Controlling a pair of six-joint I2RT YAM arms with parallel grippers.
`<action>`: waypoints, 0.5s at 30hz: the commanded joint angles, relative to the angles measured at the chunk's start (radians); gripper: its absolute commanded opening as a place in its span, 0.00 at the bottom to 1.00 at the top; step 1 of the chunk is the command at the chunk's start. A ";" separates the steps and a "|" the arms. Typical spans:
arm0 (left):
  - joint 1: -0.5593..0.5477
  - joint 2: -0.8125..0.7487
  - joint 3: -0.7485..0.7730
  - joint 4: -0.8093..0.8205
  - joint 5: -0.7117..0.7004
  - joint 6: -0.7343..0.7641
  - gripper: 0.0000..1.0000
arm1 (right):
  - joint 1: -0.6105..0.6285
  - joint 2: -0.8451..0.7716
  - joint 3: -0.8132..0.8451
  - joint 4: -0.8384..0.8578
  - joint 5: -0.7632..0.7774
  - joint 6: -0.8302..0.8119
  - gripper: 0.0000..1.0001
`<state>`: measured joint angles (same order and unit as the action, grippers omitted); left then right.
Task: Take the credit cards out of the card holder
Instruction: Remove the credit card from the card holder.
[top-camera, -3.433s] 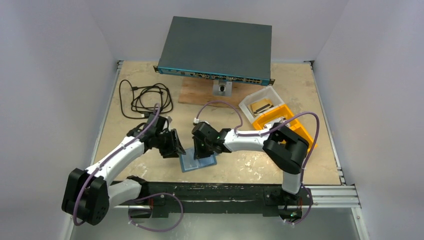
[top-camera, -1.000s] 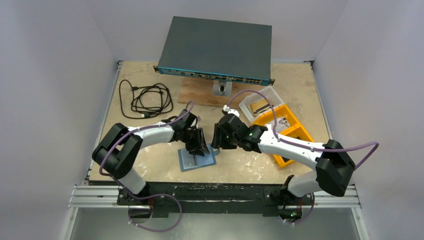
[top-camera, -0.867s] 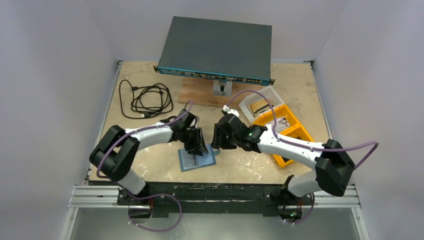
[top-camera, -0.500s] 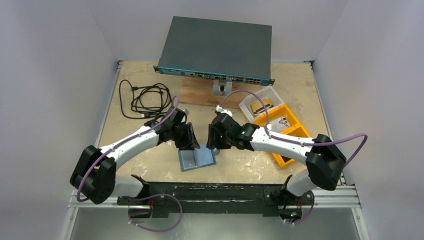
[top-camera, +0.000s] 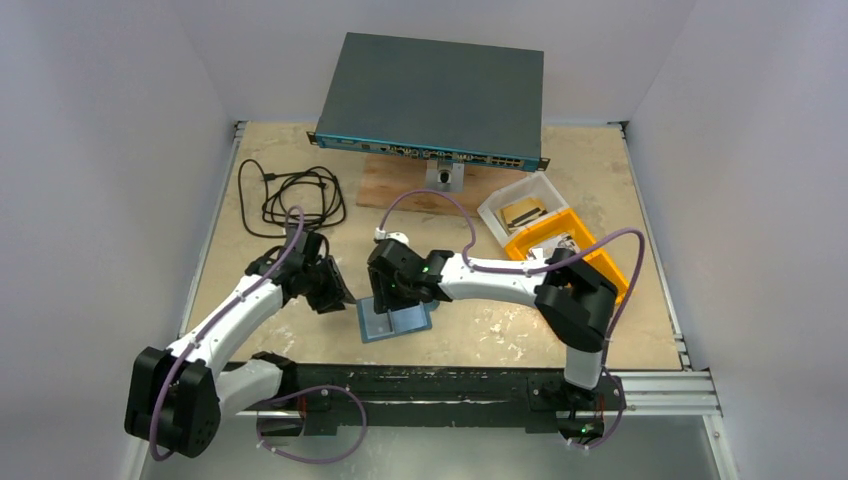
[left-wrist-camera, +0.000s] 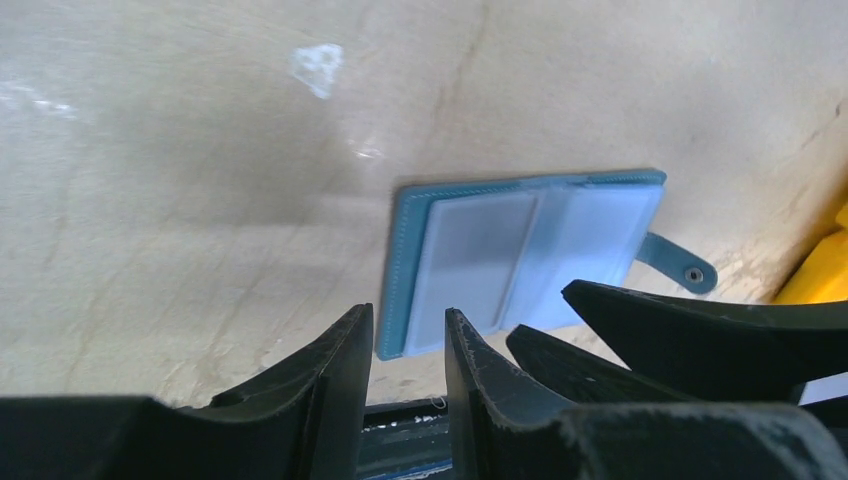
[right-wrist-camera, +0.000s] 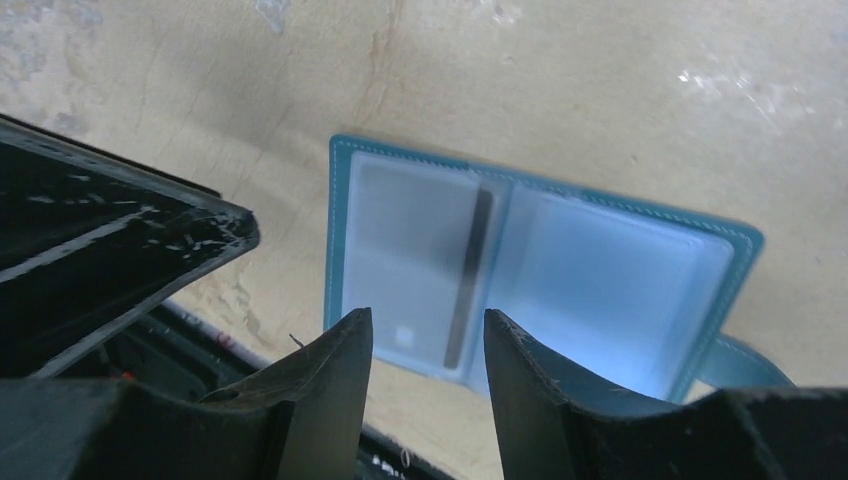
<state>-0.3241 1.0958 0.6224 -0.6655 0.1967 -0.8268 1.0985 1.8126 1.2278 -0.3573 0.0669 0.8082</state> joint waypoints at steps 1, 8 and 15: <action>0.061 -0.029 -0.010 -0.039 -0.037 0.017 0.32 | 0.035 0.063 0.120 -0.076 0.083 -0.052 0.45; 0.101 -0.025 -0.001 -0.036 -0.011 0.029 0.32 | 0.066 0.150 0.202 -0.159 0.162 -0.073 0.47; 0.105 -0.007 -0.004 -0.015 0.019 0.038 0.32 | 0.078 0.214 0.236 -0.188 0.163 -0.078 0.48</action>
<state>-0.2283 1.0824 0.6224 -0.6987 0.1837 -0.8169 1.1717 2.0109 1.4220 -0.5079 0.1940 0.7452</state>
